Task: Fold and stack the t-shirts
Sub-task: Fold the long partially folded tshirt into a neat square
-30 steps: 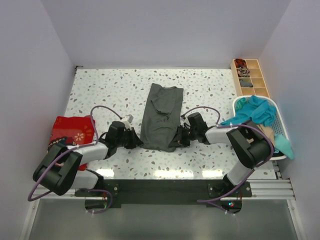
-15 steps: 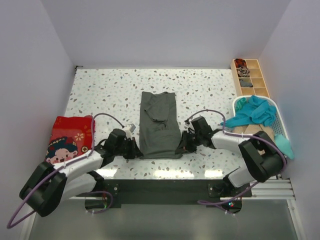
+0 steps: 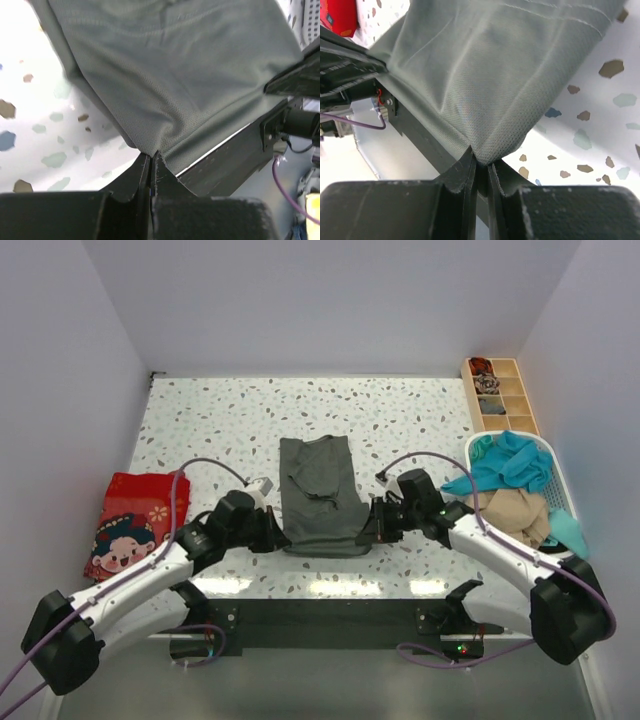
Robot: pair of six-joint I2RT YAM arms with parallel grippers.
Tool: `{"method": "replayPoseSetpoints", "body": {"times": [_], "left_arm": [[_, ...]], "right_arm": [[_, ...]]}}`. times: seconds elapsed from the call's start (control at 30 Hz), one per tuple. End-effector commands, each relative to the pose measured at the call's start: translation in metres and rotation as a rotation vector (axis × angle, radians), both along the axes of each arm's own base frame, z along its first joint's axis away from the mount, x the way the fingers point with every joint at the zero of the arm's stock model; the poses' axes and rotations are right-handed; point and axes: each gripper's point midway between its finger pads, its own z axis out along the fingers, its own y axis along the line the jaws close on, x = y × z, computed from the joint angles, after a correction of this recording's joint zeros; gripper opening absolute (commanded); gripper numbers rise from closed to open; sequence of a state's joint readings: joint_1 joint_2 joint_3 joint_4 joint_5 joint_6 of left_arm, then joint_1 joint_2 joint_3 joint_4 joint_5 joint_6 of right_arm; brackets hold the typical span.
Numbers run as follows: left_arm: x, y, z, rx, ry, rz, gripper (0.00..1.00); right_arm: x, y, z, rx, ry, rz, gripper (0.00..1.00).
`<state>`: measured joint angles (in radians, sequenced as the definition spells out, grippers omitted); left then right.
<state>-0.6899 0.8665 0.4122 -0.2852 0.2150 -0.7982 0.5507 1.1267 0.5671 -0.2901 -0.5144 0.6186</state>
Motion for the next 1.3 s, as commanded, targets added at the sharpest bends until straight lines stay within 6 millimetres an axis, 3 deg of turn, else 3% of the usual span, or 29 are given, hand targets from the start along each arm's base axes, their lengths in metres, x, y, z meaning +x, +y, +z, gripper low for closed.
{"method": "replayPoseSetpoints", "body": {"times": [0.0, 0.07, 0.1, 0.17, 0.23, 0.27, 0.3, 0.33, 0.37, 0.47, 0.6, 0.73, 0.77, 0.8, 1.0, 1.13, 1.27], "left_arm": [[0.033, -0.002, 0.027, 0.065, -0.082, 0.054, 0.0], [0.048, -0.007, 0.043, 0.073, -0.126, 0.062, 0.0], [0.059, -0.01, 0.049, 0.09, -0.142, 0.076, 0.0], [0.069, -0.013, 0.048, 0.124, -0.149, 0.077, 0.0], [0.084, -0.017, 0.061, 0.133, -0.186, 0.089, 0.0], [0.09, -0.018, 0.058, 0.156, -0.188, 0.095, 0.0], [0.1, -0.019, 0.067, 0.159, -0.216, 0.116, 0.0], [0.106, -0.019, 0.069, 0.171, -0.226, 0.119, 0.0], [0.112, -0.02, 0.064, 0.193, -0.219, 0.124, 0.0], [0.134, -0.018, 0.065, 0.199, -0.225, 0.149, 0.0], [0.168, -0.001, 0.065, 0.185, -0.231, 0.209, 0.0], [0.194, 0.005, 0.066, 0.184, -0.254, 0.218, 0.0], [0.2, 0.004, 0.06, 0.195, -0.244, 0.218, 0.0], [0.208, 0.004, 0.065, 0.191, -0.26, 0.228, 0.0], [0.243, 0.001, 0.071, 0.188, -0.295, 0.241, 0.0], [0.262, 0.009, 0.064, 0.199, -0.297, 0.262, 0.0], [0.281, 0.021, 0.049, 0.22, -0.281, 0.289, 0.0]], "right_arm": [[0.022, 0.006, 0.017, -0.025, -0.072, 0.035, 0.12], [0.035, 0.013, 0.027, -0.024, -0.103, 0.047, 0.12], [0.04, 0.015, 0.022, -0.039, -0.096, 0.059, 0.12], [0.055, 0.023, 0.033, -0.035, -0.129, 0.072, 0.12], [0.068, 0.024, 0.026, -0.07, -0.121, 0.085, 0.11], [0.077, 0.028, 0.035, -0.061, -0.141, 0.09, 0.12], [0.086, 0.027, 0.036, -0.066, -0.149, 0.089, 0.12], [0.091, 0.027, 0.029, -0.075, -0.125, 0.092, 0.13], [0.102, 0.029, 0.036, -0.063, -0.138, 0.088, 0.14], [0.13, 0.028, 0.033, -0.031, -0.11, 0.073, 0.14], [0.165, 0.028, 0.031, 0.006, -0.087, 0.062, 0.14], [0.192, 0.042, 0.028, 0.054, -0.052, 0.102, 0.16], [0.204, 0.045, 0.038, 0.062, -0.073, 0.103, 0.16], [0.209, 0.048, 0.025, 0.058, -0.048, 0.111, 0.16], [0.251, 0.05, 0.033, 0.086, -0.078, 0.094, 0.17], [0.271, 0.05, 0.023, 0.107, -0.059, 0.08, 0.19], [0.297, 0.046, 0.014, 0.099, -0.078, 0.049, 0.27]]}}
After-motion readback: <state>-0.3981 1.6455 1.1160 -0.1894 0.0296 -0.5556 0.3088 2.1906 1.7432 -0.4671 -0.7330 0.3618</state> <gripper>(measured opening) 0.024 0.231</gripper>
